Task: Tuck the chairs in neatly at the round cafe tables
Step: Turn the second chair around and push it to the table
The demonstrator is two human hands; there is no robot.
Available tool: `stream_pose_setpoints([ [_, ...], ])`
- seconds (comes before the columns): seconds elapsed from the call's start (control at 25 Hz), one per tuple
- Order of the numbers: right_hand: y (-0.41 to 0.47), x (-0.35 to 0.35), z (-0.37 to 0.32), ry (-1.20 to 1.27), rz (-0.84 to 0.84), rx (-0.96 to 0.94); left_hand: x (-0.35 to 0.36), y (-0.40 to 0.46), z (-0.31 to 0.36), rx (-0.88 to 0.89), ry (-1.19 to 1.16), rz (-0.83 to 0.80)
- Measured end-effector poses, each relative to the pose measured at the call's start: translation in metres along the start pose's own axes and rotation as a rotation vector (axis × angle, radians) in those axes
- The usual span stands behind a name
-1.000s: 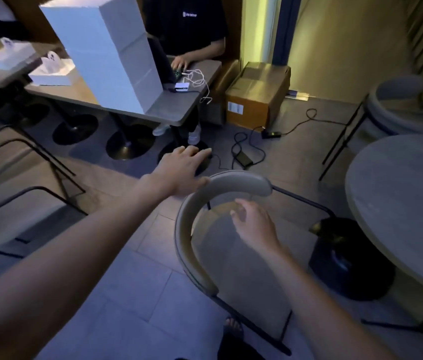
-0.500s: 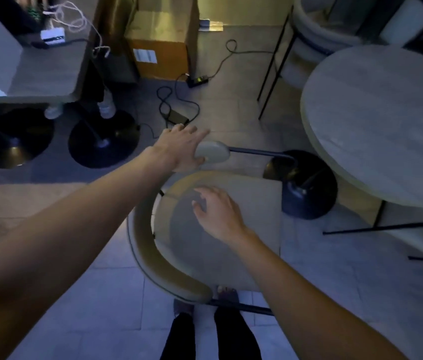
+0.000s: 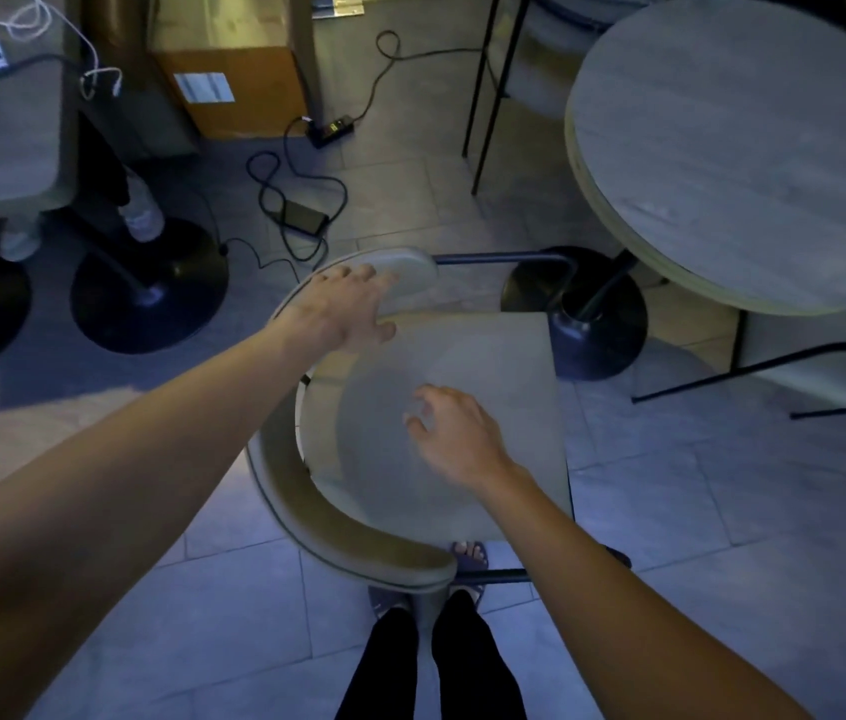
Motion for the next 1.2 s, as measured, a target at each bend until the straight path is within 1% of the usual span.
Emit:
stream_pose_setpoints([
  [0.2, -0.018, 0.037, 0.047, -0.022, -0.230, 0.197, 0.015, 0.002, -0.023, -0.174, -0.069, 0.064],
  [0.32, -0.031, 0.071, 0.084, -0.068, -0.360, 0.322, 0.035, 0.010, -0.024, -0.211, -0.027, 0.002],
  [0.36, -0.035, 0.083, 0.094, -0.069, -0.405, 0.369, 0.040, 0.015, -0.022, -0.224, 0.000, 0.003],
  [0.44, -0.044, 0.103, 0.108, -0.151, -0.473, 0.391, 0.040, 0.023, -0.019, -0.256, 0.007, 0.049],
  [0.52, -0.049, 0.112, 0.115, -0.247, -0.530, 0.400, 0.039, 0.027, -0.024, -0.272, -0.021, 0.108],
  [0.56, -0.050, 0.112, 0.116, -0.283, -0.558, 0.375, 0.038, 0.028, -0.027, -0.278, -0.034, 0.120],
  [0.6, -0.050, 0.110, 0.115, -0.313, -0.585, 0.325, 0.039, 0.030, -0.029, -0.284, -0.046, 0.116],
  [0.68, -0.048, 0.107, 0.115, -0.327, -0.649, 0.287, 0.038, 0.034, -0.031, -0.296, -0.079, 0.091],
  [0.76, -0.048, 0.109, 0.114, -0.372, -0.639, 0.258, 0.037, 0.037, -0.036, -0.310, -0.143, 0.095],
  [0.84, -0.049, 0.113, 0.115, -0.407, -0.602, 0.267, 0.037, 0.037, -0.045, -0.315, -0.197, 0.127],
  [0.92, -0.049, 0.115, 0.115, -0.452, -0.585, 0.229, 0.041, 0.038, -0.053, -0.328, -0.218, 0.160],
  [1.08, -0.045, 0.116, 0.114, -0.530, -0.608, 0.172, 0.046, 0.042, -0.061, -0.323, -0.232, 0.219],
  [1.2, -0.041, 0.114, 0.118, -0.568, -0.622, 0.147, 0.042, 0.042, -0.069, -0.299, -0.265, 0.233],
])
Point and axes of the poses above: each hand's wrist, its own y-axis towards the middle knuckle, its own x-axis out of the palm, z = x × y, the point moved 1 cm from there along y, towards the middle knuckle, and after that the axes turned 12 degrees about x, right-handed, at the moved point
